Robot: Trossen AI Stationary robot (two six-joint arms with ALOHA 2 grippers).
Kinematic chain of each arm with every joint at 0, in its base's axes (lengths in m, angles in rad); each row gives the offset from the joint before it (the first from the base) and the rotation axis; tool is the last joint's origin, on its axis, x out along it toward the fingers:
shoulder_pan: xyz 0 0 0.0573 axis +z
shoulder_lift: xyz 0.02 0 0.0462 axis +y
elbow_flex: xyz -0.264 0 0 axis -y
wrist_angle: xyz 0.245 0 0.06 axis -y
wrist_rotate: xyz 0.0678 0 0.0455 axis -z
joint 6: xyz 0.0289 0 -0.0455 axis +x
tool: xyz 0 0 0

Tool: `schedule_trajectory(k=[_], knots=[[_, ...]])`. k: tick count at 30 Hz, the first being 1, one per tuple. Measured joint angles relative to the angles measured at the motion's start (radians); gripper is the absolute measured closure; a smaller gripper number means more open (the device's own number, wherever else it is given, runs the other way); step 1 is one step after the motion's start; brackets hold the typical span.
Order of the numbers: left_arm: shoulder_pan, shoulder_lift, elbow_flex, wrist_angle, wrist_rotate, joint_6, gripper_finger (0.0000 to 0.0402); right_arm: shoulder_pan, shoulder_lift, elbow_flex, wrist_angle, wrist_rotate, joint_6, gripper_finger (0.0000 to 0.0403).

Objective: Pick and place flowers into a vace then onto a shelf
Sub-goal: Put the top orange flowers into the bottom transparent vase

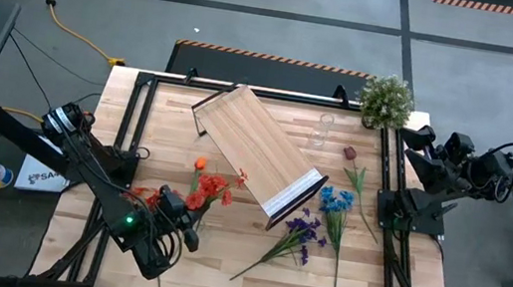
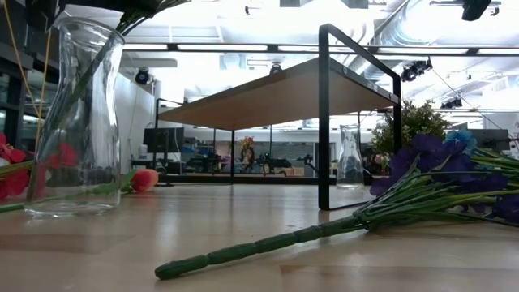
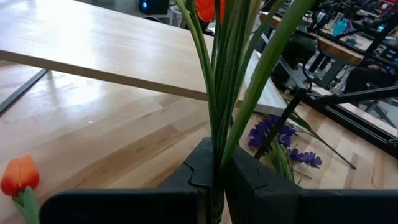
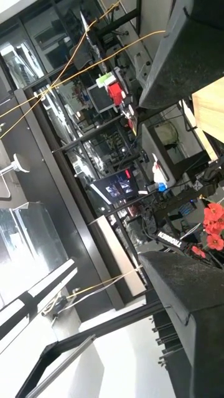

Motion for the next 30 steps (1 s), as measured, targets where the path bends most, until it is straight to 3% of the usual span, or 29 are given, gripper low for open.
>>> schedule_trajectory(k=[6, 19, 30], knots=[[0.000, 0.000, 0.000, 0.000, 0.040, 0.000, 0.0324, 0.000, 0.000, 0.000, 0.000, 0.000, 0.000, 0.0022], [-0.010, 0.000, 0.000, -0.005, 0.085, 0.000, 0.0189, 0.000, 0.000, 0.000, 0.000, -0.001, 0.000, 0.0022], [-0.109, -0.038, 0.000, -0.030, 0.087, -0.001, 0.0157, 0.000, 0.000, 0.000, 0.000, -0.001, 0.000, 0.0022]])
